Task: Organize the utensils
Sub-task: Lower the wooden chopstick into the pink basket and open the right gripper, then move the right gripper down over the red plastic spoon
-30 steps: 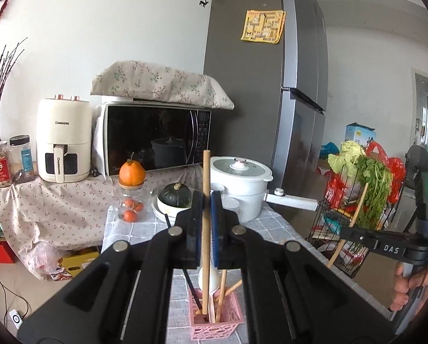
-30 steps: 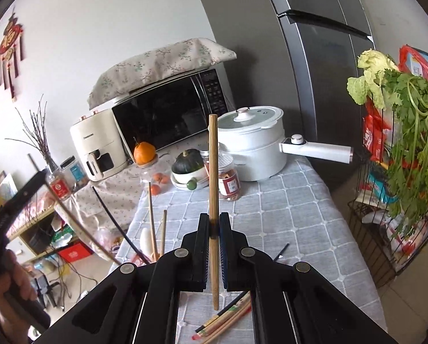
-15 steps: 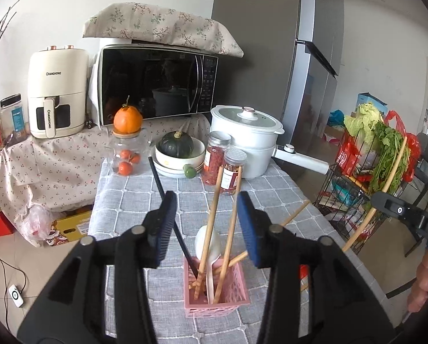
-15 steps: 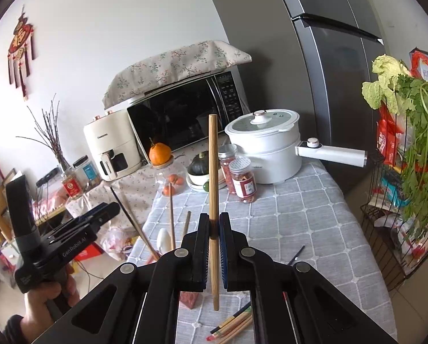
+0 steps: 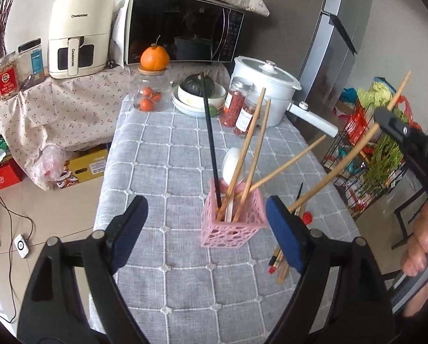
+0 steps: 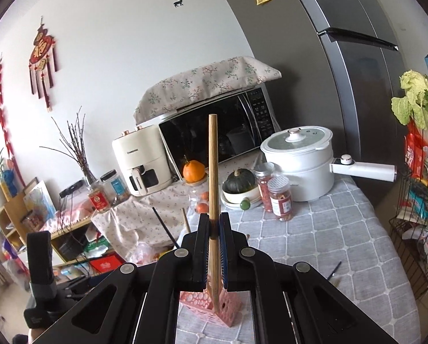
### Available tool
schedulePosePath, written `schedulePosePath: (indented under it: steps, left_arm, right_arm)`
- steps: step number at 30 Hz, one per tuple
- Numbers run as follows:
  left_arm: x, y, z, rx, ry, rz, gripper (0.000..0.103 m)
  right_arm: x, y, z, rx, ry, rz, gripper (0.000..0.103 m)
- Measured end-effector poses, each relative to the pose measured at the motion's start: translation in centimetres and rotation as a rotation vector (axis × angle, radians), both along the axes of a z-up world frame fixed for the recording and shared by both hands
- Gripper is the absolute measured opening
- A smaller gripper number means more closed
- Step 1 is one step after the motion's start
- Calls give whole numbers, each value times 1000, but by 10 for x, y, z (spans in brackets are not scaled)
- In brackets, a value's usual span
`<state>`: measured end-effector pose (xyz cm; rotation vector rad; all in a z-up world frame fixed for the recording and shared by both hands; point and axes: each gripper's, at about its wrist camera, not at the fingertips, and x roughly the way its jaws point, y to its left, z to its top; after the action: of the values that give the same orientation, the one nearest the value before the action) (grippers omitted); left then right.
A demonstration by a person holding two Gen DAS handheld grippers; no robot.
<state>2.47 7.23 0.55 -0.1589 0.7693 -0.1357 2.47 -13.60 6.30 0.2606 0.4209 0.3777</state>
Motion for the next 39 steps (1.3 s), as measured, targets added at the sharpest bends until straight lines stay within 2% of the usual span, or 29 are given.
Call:
schedulePosePath:
  steps: [5, 12, 18, 24, 27, 29, 36, 39]
  left_arm:
    - [-7, 3, -11, 33, 38, -15, 84]
    - [-7, 6, -17, 31, 64, -28, 84]
    - [-8, 4, -15, 27, 64, -42, 84]
    - [-8, 1, -14, 25, 64, -49, 84]
    - [-7, 1, -16, 22, 69, -45, 84]
    - [-7, 0, -16, 18, 71, -45, 84]
    - [-8, -10, -15, 14, 65, -70, 85]
    - [-10, -14, -19, 7, 49, -75, 86]
  right_arm:
    - [10, 19, -5, 19, -12, -2, 7]
    - [37, 46, -32, 2, 81, -18, 7]
    - [47, 64, -49, -69, 121, -10, 7]
    - [49, 68, -55, -72, 156, 12, 10]
    - [45, 67, -50, -69, 145, 23, 24]
    - [39, 64, -44, -70, 121, 31, 43]
    - [13, 32, -20, -66, 27, 13, 67]
    - [11, 12, -19, -75, 24, -23, 76]
